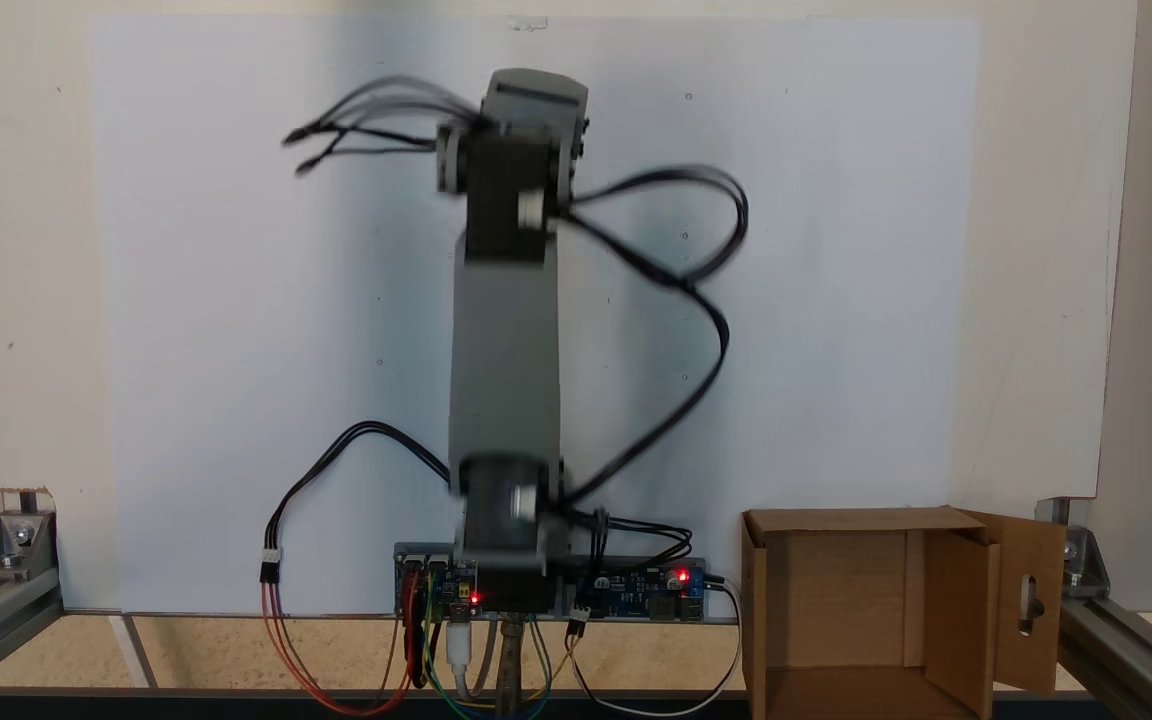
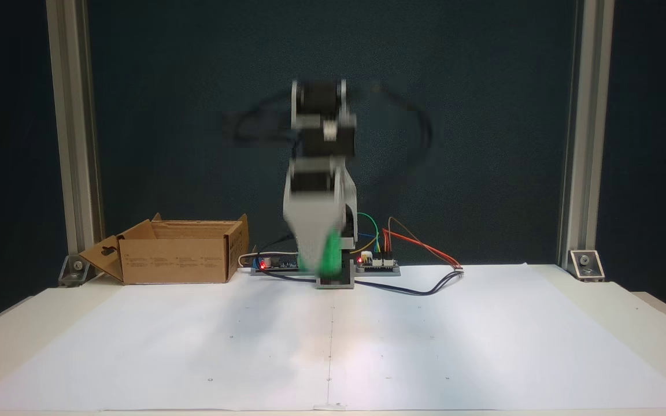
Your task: Grasp a green dice and put it in the bin.
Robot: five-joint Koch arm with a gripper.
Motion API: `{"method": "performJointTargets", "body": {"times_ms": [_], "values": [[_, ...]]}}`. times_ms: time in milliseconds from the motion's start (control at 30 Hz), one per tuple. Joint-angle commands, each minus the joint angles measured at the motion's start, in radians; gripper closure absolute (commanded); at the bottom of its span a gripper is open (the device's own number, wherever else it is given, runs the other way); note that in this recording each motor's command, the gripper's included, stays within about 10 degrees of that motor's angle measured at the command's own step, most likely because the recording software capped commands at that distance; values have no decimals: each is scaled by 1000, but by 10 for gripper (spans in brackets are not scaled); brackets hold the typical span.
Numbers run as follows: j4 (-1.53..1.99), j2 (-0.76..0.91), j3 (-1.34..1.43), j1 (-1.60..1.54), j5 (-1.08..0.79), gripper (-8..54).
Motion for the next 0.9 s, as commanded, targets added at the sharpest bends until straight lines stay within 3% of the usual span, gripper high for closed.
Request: {"method": "performJointTargets", "body": {"times_ms": [0, 167, 433, 867], "values": [[29, 91, -17, 12, 23, 340], [25, 164, 55, 152, 8, 340], [-15, 287, 229, 646, -153, 340], [-87, 295, 222, 1514, -489, 340]]}}
